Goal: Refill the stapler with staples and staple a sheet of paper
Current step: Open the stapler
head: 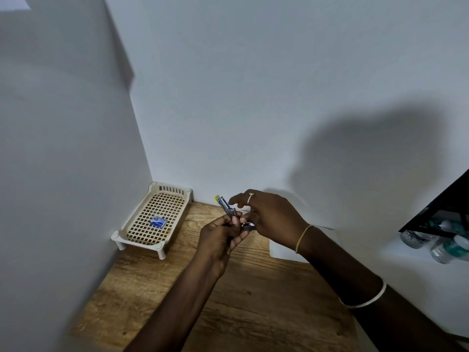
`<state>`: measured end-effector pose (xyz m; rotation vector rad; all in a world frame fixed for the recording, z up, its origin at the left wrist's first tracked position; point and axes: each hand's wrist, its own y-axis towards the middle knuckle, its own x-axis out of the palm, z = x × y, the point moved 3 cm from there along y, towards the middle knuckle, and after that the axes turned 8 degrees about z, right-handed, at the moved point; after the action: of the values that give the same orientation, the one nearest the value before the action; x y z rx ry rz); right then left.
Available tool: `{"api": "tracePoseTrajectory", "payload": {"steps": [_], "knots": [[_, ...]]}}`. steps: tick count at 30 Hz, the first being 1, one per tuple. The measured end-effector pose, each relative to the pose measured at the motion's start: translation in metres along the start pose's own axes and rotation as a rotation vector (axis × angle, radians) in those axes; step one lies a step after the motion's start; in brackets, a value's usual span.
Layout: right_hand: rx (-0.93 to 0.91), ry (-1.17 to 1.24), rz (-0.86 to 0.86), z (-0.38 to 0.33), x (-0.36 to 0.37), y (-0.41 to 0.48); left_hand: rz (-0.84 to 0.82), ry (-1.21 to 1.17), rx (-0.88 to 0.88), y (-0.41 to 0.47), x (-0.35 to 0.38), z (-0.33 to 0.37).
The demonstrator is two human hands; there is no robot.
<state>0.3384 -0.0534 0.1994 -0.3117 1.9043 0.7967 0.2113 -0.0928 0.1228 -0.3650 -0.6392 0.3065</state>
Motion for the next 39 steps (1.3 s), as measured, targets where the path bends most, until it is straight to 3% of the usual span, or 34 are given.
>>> {"api": "tracePoseTrajectory", "payload": {"steps": [18, 24, 39], "knots": [[0.041, 0.030, -0.041, 0.007, 0.007, 0.000, -0.023, 0.051, 0.015, 0.009, -0.002, -0.006], [0.041, 0.028, -0.055, 0.013, 0.015, -0.007, 0.043, 0.028, 0.006, 0.014, -0.009, -0.009], [0.278, 0.366, 0.026, 0.035, 0.019, -0.033, 0.061, -0.088, 0.033, 0.034, -0.020, -0.020]]}}
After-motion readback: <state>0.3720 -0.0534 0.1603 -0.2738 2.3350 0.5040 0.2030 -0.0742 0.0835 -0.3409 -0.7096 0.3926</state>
